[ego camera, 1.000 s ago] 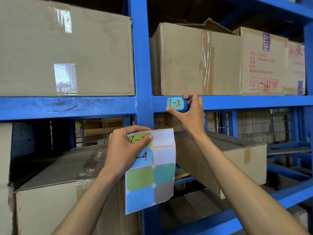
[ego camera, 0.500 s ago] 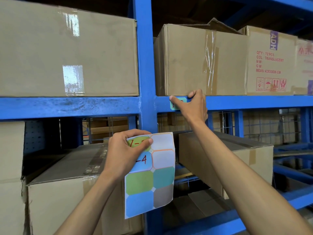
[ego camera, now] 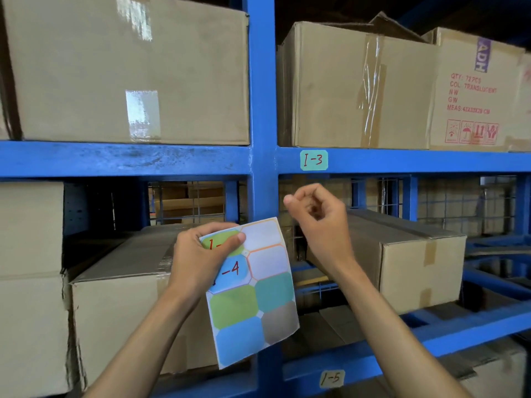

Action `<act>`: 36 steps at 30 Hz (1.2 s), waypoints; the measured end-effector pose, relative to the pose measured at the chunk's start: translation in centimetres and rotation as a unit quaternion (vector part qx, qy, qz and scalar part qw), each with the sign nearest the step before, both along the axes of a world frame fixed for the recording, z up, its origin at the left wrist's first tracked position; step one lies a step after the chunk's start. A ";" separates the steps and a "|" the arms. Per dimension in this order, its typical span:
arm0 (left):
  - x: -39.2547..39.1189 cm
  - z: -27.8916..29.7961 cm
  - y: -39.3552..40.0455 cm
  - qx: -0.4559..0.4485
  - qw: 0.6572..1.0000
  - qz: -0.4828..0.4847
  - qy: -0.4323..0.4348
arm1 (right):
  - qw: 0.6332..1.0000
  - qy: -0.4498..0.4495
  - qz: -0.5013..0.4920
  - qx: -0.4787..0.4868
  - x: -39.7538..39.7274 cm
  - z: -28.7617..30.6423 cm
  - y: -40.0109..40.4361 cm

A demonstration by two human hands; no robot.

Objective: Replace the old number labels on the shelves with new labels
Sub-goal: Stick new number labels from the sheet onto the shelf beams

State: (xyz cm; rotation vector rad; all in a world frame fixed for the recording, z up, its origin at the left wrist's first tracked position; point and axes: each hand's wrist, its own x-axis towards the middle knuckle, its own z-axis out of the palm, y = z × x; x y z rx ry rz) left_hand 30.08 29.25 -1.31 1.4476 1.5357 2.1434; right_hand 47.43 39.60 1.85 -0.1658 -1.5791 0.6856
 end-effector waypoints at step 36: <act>-20.3 -16.0 -19.0 -0.124 0.985 -0.065 -0.102 | 0.959 -0.113 0.100 -0.238 -20.4 -21.7 -24.9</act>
